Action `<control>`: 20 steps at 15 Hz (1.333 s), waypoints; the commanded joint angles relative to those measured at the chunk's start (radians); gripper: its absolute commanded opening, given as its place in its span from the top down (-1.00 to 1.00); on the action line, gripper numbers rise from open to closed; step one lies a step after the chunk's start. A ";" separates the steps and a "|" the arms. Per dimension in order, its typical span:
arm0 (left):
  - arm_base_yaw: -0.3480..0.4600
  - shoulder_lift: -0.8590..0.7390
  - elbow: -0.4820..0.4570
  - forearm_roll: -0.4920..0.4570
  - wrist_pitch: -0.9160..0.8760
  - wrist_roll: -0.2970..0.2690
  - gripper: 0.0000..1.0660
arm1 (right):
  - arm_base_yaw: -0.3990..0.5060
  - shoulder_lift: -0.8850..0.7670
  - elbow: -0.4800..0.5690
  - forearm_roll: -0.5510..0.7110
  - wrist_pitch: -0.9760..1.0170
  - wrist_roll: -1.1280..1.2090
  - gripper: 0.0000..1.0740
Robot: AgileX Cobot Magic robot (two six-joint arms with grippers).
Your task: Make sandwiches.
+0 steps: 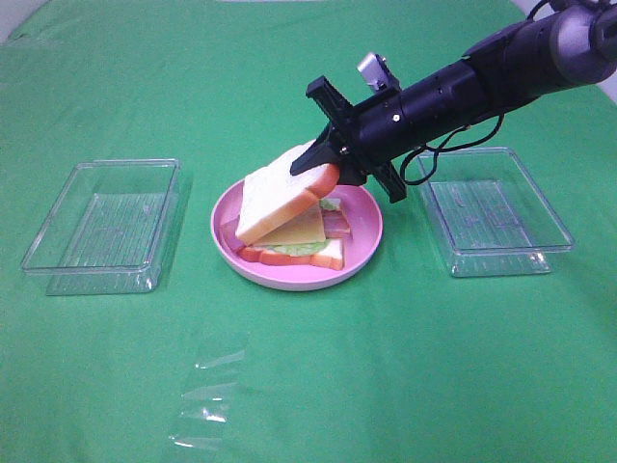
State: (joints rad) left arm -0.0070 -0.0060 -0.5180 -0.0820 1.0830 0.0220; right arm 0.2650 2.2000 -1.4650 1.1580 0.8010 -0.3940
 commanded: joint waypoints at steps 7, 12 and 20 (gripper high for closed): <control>-0.001 -0.021 0.001 -0.005 -0.006 -0.002 -0.79 | -0.001 -0.002 -0.008 -0.049 -0.004 -0.015 0.24; -0.001 -0.021 0.001 -0.005 -0.006 -0.002 -0.79 | -0.002 -0.068 -0.026 -0.360 0.019 0.116 -0.54; -0.001 -0.021 0.001 -0.006 -0.006 -0.002 -0.79 | -0.001 -0.258 -0.063 -0.983 0.154 0.537 -0.54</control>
State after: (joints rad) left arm -0.0070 -0.0060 -0.5180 -0.0820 1.0830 0.0220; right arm 0.2650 1.9540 -1.5230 0.1970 0.9400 0.1290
